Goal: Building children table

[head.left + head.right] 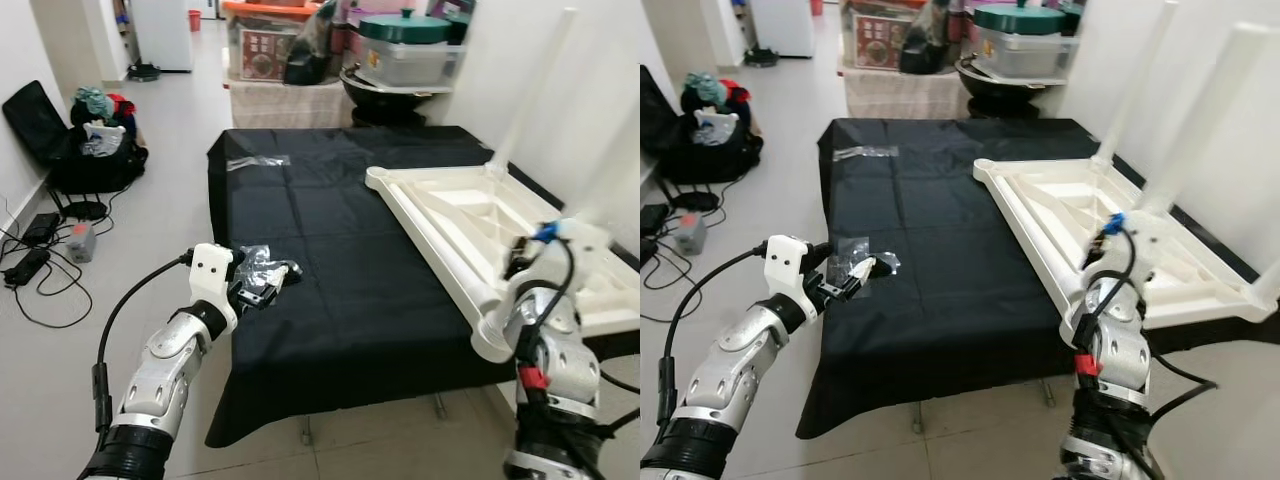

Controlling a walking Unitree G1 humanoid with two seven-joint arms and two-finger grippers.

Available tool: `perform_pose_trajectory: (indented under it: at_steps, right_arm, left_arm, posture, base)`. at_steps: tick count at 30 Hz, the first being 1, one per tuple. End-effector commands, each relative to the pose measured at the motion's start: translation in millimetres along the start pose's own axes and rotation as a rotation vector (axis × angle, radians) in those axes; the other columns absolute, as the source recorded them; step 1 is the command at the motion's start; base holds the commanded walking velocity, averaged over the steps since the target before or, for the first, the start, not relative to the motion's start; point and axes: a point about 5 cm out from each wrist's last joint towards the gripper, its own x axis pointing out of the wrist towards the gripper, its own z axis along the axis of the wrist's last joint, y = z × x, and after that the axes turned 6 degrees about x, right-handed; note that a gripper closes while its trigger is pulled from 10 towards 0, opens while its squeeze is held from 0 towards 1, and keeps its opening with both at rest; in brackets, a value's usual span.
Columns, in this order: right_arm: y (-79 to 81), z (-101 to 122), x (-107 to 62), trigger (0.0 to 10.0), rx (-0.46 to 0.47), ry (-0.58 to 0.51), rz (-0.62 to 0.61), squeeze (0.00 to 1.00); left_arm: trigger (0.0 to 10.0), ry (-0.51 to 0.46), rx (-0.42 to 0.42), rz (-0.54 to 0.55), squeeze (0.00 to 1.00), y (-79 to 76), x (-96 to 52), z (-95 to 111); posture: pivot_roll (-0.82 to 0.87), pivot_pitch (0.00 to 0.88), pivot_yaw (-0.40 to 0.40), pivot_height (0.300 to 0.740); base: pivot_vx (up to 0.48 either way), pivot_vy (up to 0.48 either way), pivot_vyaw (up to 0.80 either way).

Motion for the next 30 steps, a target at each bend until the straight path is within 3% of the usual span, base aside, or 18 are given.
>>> perform_pose_trajectory:
  at_steps: [1,3,4,5,7,8,9,13,14,15,16,18,20,22,23,27,28,30]
  right_arm:
    - [7.6,6,1.8,10.0,0.02,-0.022,0.061,1.0]
    - [7.6,6,1.8,10.0,0.02,-0.022,0.061,1.0]
    - [9.4,13,4.8,10.0,0.042,-0.039,0.179,0.0]
    - [12.4,16,2.3,10.0,0.047,-0.032,0.376,0.0]
    - [12.4,16,2.3,10.0,0.047,-0.032,0.376,0.0]
    - [9.7,12,-5.2,10.0,0.041,0.001,0.578,0.0]
    - [-1.1,7,-4.4,0.0,0.019,0.02,0.616,0.0]
    - [-8.7,3,-3.0,0.0,0.0,0.031,0.6,0.0]
    - [-22.6,-3,5.2,0.0,-0.036,0.048,0.442,0.0]
    - [-22.6,-3,5.2,0.0,-0.036,0.048,0.442,0.0]
    - [-34.5,-9,10.6,0.0,-0.065,0.07,0.24,0.0]
    - [-34.5,-9,10.6,0.0,-0.065,0.07,0.24,0.0]
    - [-64.3,-22,-1.9,0.0,-0.035,0.069,-0.338,0.0]
    - [-51.6,-29,-18.0,0.0,0.011,0.056,-0.455,0.0]
    - [-20.0,-32,-34.3,0.0,0.086,0.037,-0.414,0.0]
    - [-7.1,-32,-35.9,0.0,0.106,0.032,-0.344,0.0]
    - [15.5,-28,-33.5,10.0,0.096,0.022,-0.15,0.0]
    - [29.9,-25,-32.6,10.0,0.085,0.016,-0.002,0.0]
  left_arm:
    - [10.0,0.018,0.006,0.006,0.0,0.3,-0.5,-4]
    - [10.0,0.018,0.006,0.006,0.0,0.3,-0.5,-4]
    - [10.0,0.016,0.004,0.007,0.0,0.2,-0.3,-4]
    - [10.0,0.013,0.001,-0.002,0.0,-1.5,0.2,-4]
    - [10.0,0.013,0.001,-0.002,0.0,-1.5,0.2,-4]
    - [10.0,0.012,0.0,-0.014,0.0,-2.5,0.7,-4]
    - [10.0,0.013,0.006,-0.018,0.0,-2.0,1.8,-4]
    - [10.0,0.015,0.011,-0.02,0.0,-1.4,2.4,-4]
    - [10.0,0.012,0.012,-0.019,0.0,0.1,3.1,-3]
    - [10.0,0.012,0.012,-0.019,0.0,0.1,3.1,-3]
    - [10.0,0.01,0.013,-0.015,0.0,1.3,3.3,-2]
    - [10.0,0.01,0.013,-0.015,0.0,1.3,3.3,-2]
    - [10.0,0.01,0.008,-0.008,0.0,0.6,2.9,-3]
    - [10.0,0.013,0.007,-0.01,0.0,-1.5,2.3,-4]
    - [10.0,0.017,0.005,-0.015,0.0,-3.3,1.6,-5]
    - [10.0,0.018,0.005,-0.015,0.0,-3.2,1.5,-5]
    - [10.0,0.018,0.006,-0.013,0.0,-2.2,2.3,-5]
    - [10.0,0.018,0.006,-0.012,0.0,-1.5,3.1,-5]
  posture:
    - [0.0,0.0,-0.092,0.74]
    - [0.0,0.0,-0.092,0.74]
    - [0.0,0.0,-0.09,0.74]
    - [0.0,0.0,-0.083,0.74]
    - [0.0,0.0,-0.083,0.74]
    - [-0.01,0.0,-0.08,0.74]
    - [-0.01,0.0,-0.079,0.74]
    - [-0.01,0.0,-0.08,0.74]
    - [-0.01,0.0,-0.081,0.74]
    - [-0.01,0.0,-0.081,0.74]
    - [-0.01,0.0,-0.081,0.74]
    - [-0.01,0.0,-0.081,0.74]
    - [-0.02,0.0,-0.073,0.74]
    - [-0.02,0.0,-0.072,0.74]
    - [-0.02,0.0,-0.067,0.74]
    - [-0.02,0.0,-0.067,0.74]
    - [-0.04,0.0,-0.073,0.74]
    - [-0.05,0.0,-0.073,0.74]
  base:
    - [0.0,0.0,0.0]
    - [0.0,0.0,0.0]
    - [0.0,0.0,0.0]
    - [0.0,0.0,0.0]
    - [0.0,0.0,0.0]
    - [0.0,0.0,0.0]
    - [0.0,0.0,0.0]
    - [0.0,0.0,0.0]
    - [0.0,0.0,0.0]
    - [0.0,0.0,0.0]
    - [0.0,0.0,0.0]
    - [0.0,0.0,0.0]
    - [0.0,0.0,0.0]
    - [0.0,0.0,0.0]
    - [0.0,0.0,0.0]
    - [0.0,0.0,0.0]
    - [0.0,0.0,0.0]
    - [0.0,0.0,0.0]
